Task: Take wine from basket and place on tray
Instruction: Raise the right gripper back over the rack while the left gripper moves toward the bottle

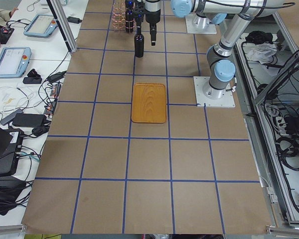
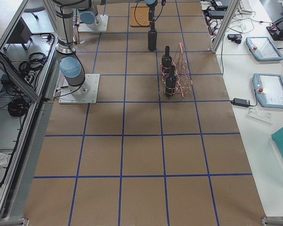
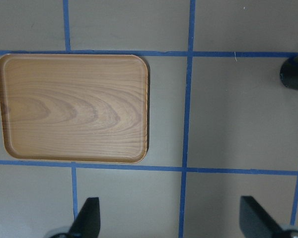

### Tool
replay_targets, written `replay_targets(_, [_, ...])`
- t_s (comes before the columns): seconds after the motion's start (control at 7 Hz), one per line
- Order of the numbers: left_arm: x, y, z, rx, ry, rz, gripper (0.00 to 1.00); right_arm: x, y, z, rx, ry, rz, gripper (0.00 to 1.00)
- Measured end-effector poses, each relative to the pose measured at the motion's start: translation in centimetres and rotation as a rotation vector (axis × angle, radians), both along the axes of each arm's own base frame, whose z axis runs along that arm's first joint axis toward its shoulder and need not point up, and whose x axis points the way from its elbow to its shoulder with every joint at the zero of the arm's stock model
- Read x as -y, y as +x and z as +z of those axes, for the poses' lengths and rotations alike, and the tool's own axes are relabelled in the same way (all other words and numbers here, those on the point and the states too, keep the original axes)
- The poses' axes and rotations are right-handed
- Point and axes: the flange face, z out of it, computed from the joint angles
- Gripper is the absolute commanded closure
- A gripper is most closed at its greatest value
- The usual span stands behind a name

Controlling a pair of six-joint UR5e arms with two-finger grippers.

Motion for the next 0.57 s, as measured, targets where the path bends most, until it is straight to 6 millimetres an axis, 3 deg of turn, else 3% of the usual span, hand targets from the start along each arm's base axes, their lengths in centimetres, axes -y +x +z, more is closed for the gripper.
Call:
replay_targets(0.14, [0.2,-0.1,-0.3,-0.003,0.006,0.006,0.00,0.9,-3.0,1.8,0.004,-0.009,0.010,0.00])
replay_targets(0.57, [0.5,-0.1,-0.4,-0.010,0.000,0.012,0.00,2.3,-17.2,7.7,-0.024,0.046,0.142,0.00])
